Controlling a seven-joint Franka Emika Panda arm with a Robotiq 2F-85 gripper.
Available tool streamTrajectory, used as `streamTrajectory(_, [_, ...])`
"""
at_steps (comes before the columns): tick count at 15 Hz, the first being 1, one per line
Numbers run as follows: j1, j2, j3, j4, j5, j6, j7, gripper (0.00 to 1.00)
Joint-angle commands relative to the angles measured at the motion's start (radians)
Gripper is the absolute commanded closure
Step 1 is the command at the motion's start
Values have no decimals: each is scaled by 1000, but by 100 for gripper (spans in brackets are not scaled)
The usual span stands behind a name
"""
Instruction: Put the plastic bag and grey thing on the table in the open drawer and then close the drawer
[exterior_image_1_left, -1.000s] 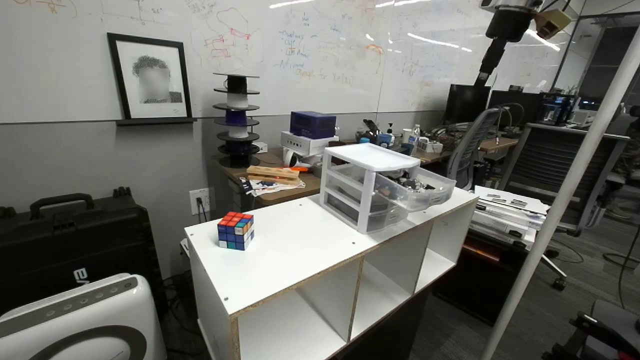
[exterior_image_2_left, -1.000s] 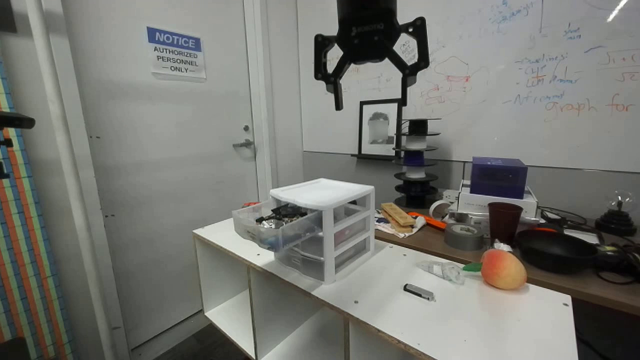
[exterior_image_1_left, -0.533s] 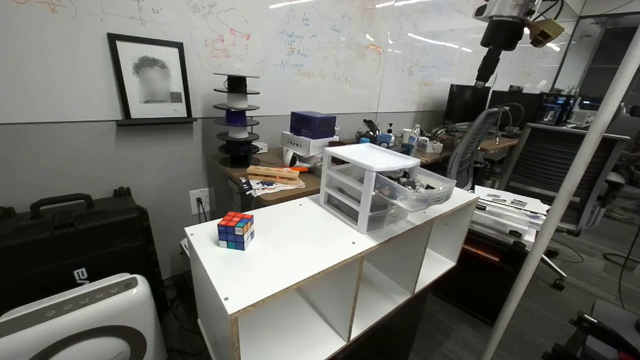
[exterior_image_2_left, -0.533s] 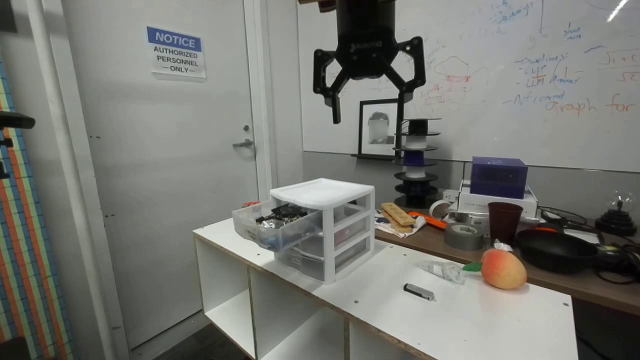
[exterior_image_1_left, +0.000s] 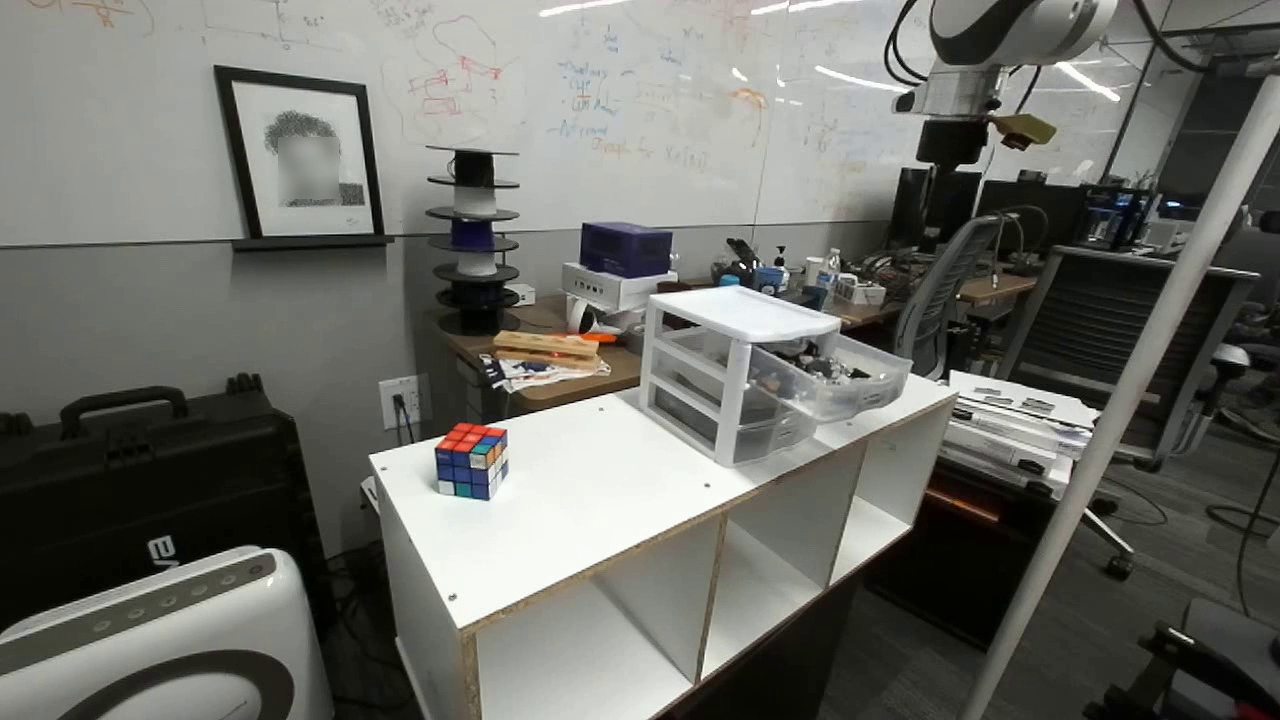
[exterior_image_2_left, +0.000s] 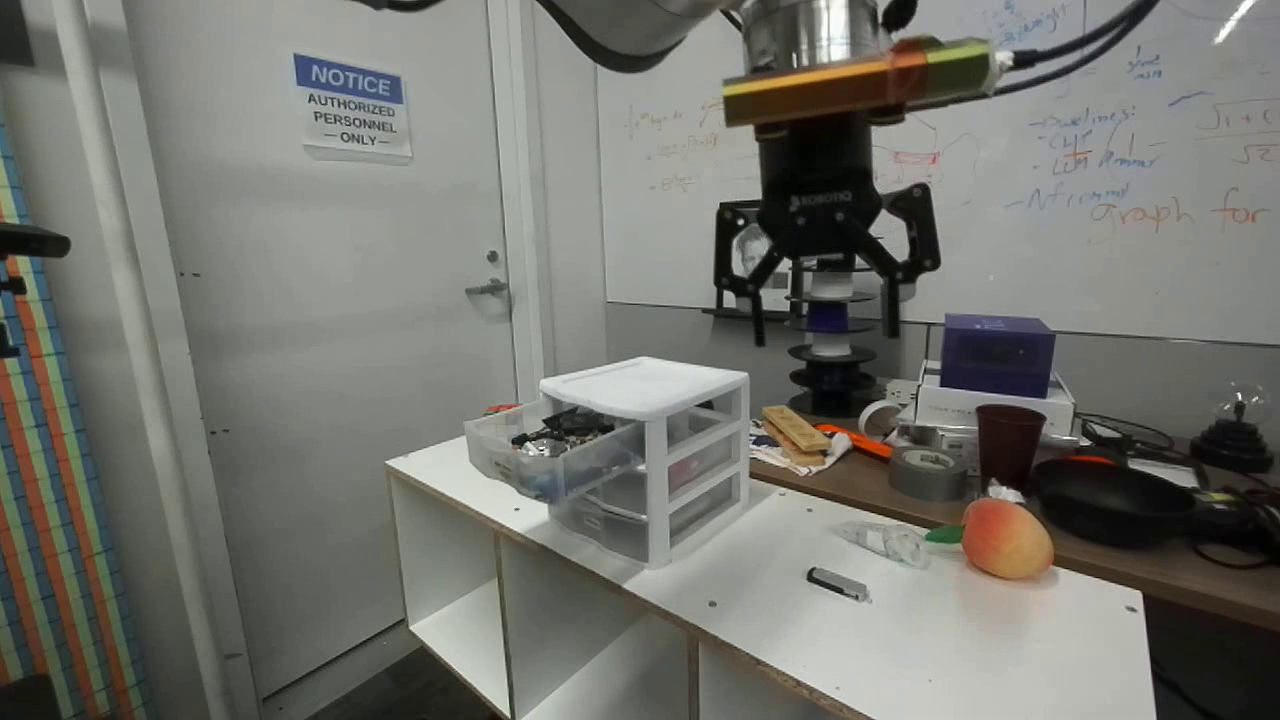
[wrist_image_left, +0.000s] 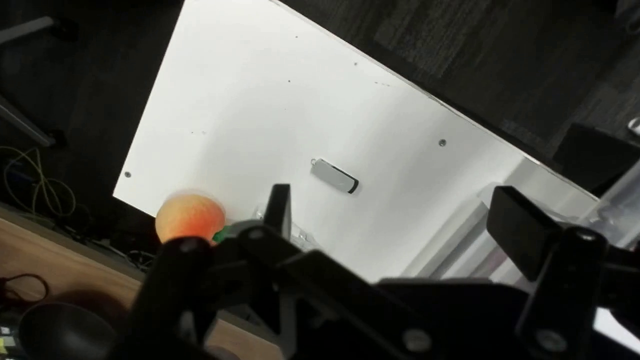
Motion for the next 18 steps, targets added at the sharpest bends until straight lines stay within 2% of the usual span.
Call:
streamTrajectory(1, [-59,212,51,237,-54,-26,-161,0])
streamTrajectory(6, [-86,443,118,459,-100,-46,-364,0])
streamTrajectory(9, [-92,534,146,550,-110,-48,-504,0])
streamTrajectory(12, [-93,549,151,544,-135,-40,-653,0])
streamTrajectory(15, [-88,516,140,483,-174,5,-788,0])
streamTrajectory(18, [-75,480,129,409,-195,68,-815,0])
